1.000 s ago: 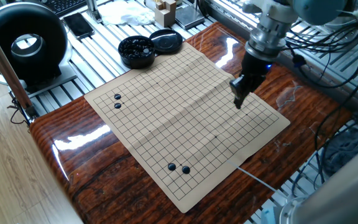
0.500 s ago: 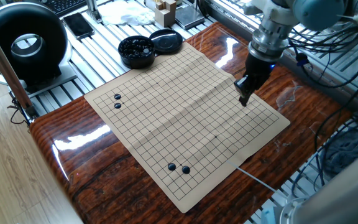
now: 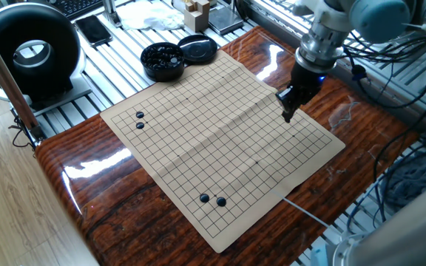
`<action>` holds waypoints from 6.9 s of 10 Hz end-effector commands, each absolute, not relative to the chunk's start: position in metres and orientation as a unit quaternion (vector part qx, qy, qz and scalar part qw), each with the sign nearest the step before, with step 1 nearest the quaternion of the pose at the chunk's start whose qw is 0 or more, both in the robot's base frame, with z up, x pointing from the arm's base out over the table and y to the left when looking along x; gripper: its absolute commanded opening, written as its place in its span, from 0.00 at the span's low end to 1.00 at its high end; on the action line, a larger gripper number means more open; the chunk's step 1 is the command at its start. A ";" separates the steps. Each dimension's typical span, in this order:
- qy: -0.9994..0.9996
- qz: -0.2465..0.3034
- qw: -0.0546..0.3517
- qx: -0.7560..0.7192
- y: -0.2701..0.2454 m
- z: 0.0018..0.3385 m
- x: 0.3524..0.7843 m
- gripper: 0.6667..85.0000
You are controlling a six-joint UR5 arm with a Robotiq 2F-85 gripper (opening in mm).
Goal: Play the first move as black on the 3-4 point in the upper right corner of the Go board
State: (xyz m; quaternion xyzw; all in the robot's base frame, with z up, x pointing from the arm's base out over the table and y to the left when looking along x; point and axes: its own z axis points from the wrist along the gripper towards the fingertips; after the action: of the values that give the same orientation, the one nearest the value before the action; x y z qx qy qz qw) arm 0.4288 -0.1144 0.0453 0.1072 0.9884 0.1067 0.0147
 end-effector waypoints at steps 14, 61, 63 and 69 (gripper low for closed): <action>0.962 0.244 0.036 0.113 -0.099 0.052 0.396 0.01; 0.963 0.255 0.054 0.065 -0.131 0.007 0.369 0.25; 0.962 0.258 0.056 0.063 -0.131 0.006 0.370 0.26; 0.966 0.246 0.038 0.068 -0.130 0.014 0.363 0.40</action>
State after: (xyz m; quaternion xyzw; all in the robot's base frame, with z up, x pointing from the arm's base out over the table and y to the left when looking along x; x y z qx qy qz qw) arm 0.3623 -0.1310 0.0069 0.0610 0.9662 0.2470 0.0412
